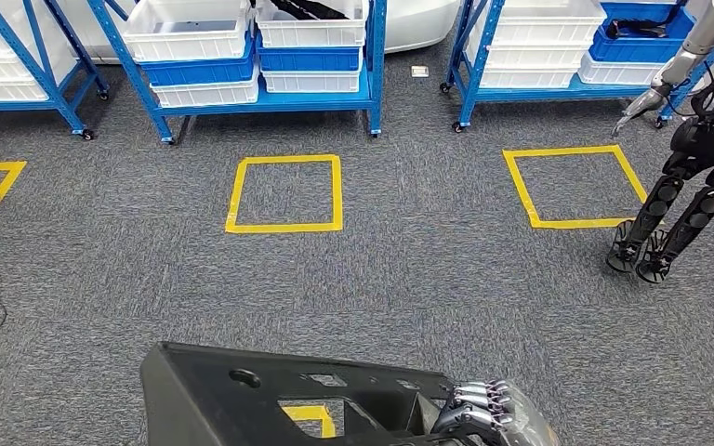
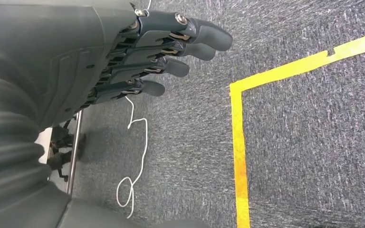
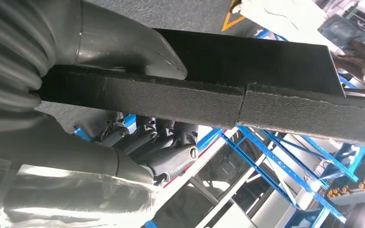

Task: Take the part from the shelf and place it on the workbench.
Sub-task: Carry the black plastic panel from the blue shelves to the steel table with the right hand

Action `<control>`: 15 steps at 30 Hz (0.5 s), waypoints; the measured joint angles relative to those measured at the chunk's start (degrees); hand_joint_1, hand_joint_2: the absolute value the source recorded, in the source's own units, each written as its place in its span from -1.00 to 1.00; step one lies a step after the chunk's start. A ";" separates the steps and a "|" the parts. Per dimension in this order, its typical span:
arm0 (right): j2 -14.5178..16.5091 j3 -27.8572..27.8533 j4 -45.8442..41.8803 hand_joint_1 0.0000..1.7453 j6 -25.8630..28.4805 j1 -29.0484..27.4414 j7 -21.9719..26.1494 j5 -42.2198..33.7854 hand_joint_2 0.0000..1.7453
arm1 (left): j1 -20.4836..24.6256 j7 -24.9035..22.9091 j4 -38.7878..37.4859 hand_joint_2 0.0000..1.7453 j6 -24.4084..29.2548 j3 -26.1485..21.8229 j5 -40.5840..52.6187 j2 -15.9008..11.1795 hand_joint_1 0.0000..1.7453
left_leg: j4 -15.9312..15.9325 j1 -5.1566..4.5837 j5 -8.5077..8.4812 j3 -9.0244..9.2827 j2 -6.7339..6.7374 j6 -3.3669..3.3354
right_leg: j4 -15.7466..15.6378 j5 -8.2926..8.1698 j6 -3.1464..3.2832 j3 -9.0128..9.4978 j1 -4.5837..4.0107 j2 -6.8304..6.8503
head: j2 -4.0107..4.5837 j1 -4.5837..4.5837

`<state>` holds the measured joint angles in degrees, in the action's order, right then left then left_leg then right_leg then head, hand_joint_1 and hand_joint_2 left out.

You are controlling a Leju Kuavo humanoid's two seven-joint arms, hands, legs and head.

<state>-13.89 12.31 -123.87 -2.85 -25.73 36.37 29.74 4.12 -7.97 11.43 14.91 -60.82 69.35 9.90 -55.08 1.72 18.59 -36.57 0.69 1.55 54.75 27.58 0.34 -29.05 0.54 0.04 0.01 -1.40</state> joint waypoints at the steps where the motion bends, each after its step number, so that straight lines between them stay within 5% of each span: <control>1: 0.08 0.00 -0.02 1.00 0.10 -0.07 0.04 0.07 1.00 | 0.00 -0.04 0.00 1.00 0.00 0.01 0.18 0.00 -1.00 | 0.00 0.00 0.00 -0.01 0.00 0.00 | 0.00 0.00 0.00 0.00 0.00 0.00 | 0.00 0.00; 15: 2.14 2.25 1.62 1.00 0.54 2.53 2.11 3.41 1.00 | -0.12 -1.86 0.00 1.00 0.79 0.01 1.15 -0.43 -1.00 | -0.48 -0.09 0.29 -0.34 -0.06 -0.47 | -0.01 0.00 -0.15 -0.01 0.22 0.01 | -0.01 0.00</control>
<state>-11.75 14.56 -122.25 -2.32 -23.20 38.48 33.15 4.00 -9.82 11.43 15.69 -60.81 70.50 9.47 -55.56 1.63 18.88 -36.91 0.63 1.09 54.74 27.58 0.18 -29.06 0.76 0.05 0.00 -1.40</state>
